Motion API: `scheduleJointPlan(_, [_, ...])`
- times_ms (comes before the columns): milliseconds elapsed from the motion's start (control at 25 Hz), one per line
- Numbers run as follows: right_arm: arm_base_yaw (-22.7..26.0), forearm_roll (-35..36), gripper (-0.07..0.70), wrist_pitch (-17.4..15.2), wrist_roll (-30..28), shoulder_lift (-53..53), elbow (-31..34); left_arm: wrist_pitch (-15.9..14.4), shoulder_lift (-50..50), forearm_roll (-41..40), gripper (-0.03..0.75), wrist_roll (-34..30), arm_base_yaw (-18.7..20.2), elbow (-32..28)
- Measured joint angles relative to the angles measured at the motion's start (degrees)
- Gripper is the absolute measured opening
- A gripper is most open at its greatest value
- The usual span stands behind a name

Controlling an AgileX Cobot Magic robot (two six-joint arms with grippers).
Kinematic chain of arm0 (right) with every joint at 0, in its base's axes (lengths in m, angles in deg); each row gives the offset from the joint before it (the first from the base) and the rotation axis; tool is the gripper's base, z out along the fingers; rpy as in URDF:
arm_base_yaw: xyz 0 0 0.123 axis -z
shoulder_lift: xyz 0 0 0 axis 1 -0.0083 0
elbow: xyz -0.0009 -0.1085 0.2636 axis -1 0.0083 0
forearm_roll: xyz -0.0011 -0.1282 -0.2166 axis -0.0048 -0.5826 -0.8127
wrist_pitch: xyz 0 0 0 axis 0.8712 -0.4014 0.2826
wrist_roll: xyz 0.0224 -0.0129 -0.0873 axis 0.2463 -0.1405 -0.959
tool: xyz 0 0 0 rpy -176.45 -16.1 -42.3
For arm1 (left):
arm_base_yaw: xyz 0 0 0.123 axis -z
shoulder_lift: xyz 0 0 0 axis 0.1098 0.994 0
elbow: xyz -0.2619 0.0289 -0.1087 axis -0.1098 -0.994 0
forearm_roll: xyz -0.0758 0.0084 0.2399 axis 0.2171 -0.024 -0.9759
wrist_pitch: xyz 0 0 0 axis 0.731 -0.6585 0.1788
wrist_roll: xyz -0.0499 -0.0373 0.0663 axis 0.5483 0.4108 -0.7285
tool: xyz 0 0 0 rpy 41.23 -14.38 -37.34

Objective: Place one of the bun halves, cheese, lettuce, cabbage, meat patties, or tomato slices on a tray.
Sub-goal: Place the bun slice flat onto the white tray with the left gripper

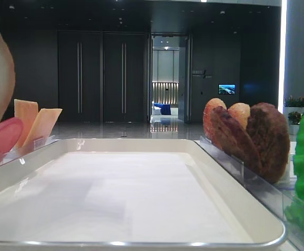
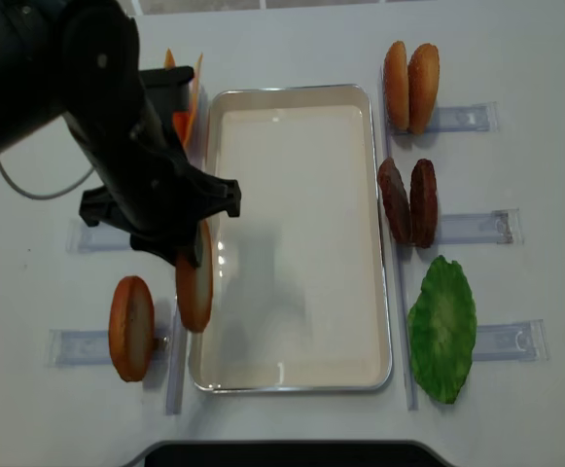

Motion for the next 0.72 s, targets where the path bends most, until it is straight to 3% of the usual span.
scheduleJointPlan(560, [0.0, 0.0, 0.340, 0.0, 0.0, 0.0, 0.0, -0.8, -2.4, -2.7, 0.130, 0.2, -0.1, 2.7])
scheduleJointPlan(720, [0.0, 0.0, 0.340, 0.0, 0.0, 0.0, 0.0, -0.2, -1.8, -2.6, 0.130, -0.4, -2.1, 2.7])
